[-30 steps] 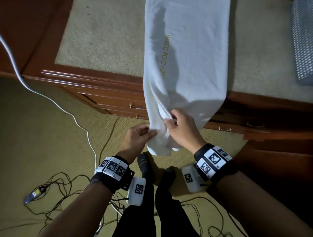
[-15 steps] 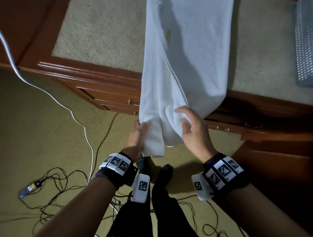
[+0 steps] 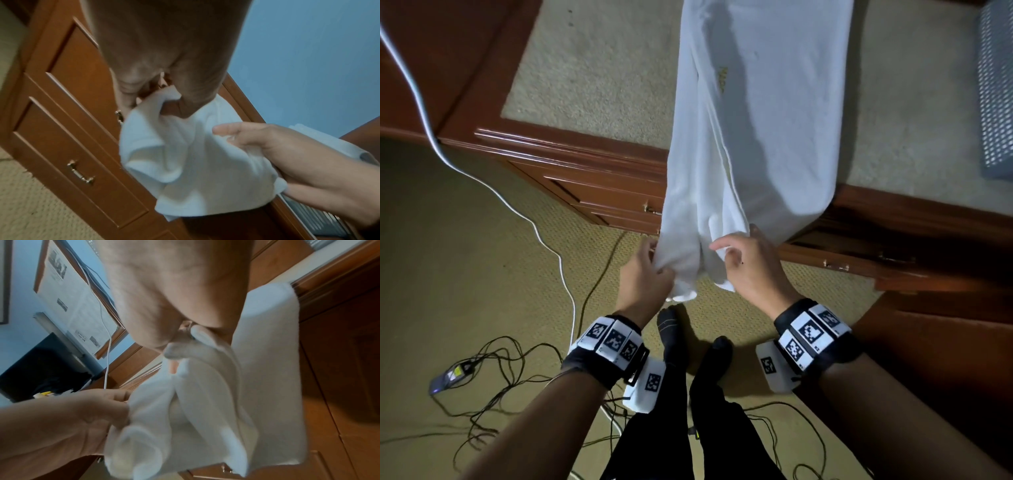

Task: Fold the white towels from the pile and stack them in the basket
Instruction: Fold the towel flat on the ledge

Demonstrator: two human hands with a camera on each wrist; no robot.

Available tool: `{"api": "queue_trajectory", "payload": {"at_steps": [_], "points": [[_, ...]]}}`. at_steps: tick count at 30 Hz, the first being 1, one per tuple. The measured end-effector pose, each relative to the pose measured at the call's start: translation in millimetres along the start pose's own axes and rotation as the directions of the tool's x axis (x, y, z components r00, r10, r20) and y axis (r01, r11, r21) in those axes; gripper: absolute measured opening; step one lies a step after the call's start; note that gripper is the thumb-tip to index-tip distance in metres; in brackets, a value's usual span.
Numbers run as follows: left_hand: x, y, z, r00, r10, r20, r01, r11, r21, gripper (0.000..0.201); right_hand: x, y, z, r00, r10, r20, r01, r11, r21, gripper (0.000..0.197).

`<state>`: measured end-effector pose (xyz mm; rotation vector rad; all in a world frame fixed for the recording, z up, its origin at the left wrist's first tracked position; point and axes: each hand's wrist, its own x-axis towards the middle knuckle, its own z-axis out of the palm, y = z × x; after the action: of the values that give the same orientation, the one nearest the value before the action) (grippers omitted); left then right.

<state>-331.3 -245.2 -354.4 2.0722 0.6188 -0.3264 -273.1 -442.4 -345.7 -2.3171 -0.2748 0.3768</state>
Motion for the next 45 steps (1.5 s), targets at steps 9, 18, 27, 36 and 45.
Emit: {"api": "queue_trajectory", "payload": {"at_steps": [9, 18, 27, 36, 45], "points": [[-17, -15, -4, 0.982, -0.05, 0.183, 0.152, 0.786, -0.6, 0.034, 22, -32, 20, 0.979, 0.144, 0.147, -0.168, 0.971, 0.168, 0.045], [-34, 2, 4, 0.943, 0.199, 0.266, -0.104, 0.937, -0.333, 0.084, 21, -39, 7, 0.957, 0.026, 0.288, -0.116, 0.947, 0.299, 0.02], [-5, -30, 0, 0.973, -0.125, 0.195, 0.223, 0.732, -0.643, 0.027, 16, -38, 2, 0.965, -0.067, 0.253, -0.028, 0.935, 0.353, 0.062], [-1, -84, -38, 0.925, -0.316, 0.211, 0.373, 0.645, -0.667, 0.027, 12, -64, 39, 0.979, -0.001, 0.203, -0.042, 0.977, 0.209, 0.038], [-13, -53, -48, 0.931, -0.201, 0.305, 0.366, 0.516, -0.774, 0.031, 3, -74, 79, 0.921, -0.188, 0.342, 0.164, 0.982, 0.098, 0.048]]}}
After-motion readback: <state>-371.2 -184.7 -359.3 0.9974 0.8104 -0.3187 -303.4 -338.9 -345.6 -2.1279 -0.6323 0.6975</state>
